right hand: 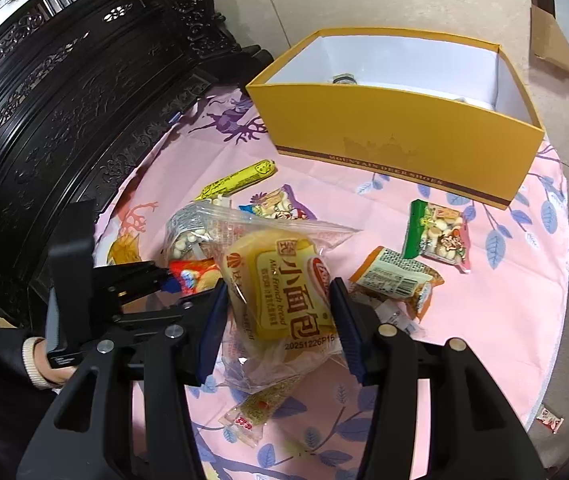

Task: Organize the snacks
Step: 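Carry the bun bag to the yellow box with the right gripper while the left drops the red bag in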

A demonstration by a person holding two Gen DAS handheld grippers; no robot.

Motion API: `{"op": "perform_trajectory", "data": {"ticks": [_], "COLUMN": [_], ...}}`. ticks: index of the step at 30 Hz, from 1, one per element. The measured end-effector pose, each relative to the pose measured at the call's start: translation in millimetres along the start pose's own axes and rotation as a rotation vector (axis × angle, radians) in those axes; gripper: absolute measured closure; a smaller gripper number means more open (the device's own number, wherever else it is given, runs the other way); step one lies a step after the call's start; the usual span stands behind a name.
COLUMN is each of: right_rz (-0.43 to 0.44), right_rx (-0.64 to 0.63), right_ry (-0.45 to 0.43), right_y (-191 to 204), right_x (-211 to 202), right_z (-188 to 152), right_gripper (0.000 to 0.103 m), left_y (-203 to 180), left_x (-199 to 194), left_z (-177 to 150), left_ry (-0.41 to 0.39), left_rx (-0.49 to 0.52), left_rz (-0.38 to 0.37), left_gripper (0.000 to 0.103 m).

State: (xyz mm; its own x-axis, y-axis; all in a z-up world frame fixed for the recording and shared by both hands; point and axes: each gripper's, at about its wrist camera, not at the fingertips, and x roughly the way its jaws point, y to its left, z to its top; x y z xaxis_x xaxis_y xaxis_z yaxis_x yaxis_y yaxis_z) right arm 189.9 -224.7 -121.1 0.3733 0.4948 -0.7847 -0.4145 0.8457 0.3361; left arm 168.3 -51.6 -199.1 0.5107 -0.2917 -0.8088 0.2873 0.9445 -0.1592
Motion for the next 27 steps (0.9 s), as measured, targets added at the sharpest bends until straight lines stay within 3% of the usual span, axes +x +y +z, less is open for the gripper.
{"op": "perform_trajectory", "data": {"ticks": [4, 8, 15, 21, 27], "right_rz": [-0.009, -0.018, -0.062, -0.14, -0.211], "right_rx": [0.018, 0.019, 0.021, 0.044, 0.095], "right_ry": [-0.025, -0.066, -0.182, -0.299, -0.363], "right_y": [-3, -4, -15, -36, -70], "right_x": [-4, -13, -35, -53, -50], "right_z": [5, 16, 57, 105, 149], "right_gripper": [0.052, 0.052, 0.052, 0.052, 0.052], "left_y": [1, 1, -9, -14, -9], "left_x": [-24, -58, -98, -93, -69], "left_z": [6, 31, 113, 186, 242], "left_ry": [-0.036, -0.129, -0.321, -0.412, -0.427], "left_rx": [-0.02, -0.015, 0.044, 0.079, 0.072], "left_rz": [-0.001, 0.0, 0.004, 0.007, 0.028], "left_gripper": [0.079, 0.079, 0.079, 0.079, 0.079]}}
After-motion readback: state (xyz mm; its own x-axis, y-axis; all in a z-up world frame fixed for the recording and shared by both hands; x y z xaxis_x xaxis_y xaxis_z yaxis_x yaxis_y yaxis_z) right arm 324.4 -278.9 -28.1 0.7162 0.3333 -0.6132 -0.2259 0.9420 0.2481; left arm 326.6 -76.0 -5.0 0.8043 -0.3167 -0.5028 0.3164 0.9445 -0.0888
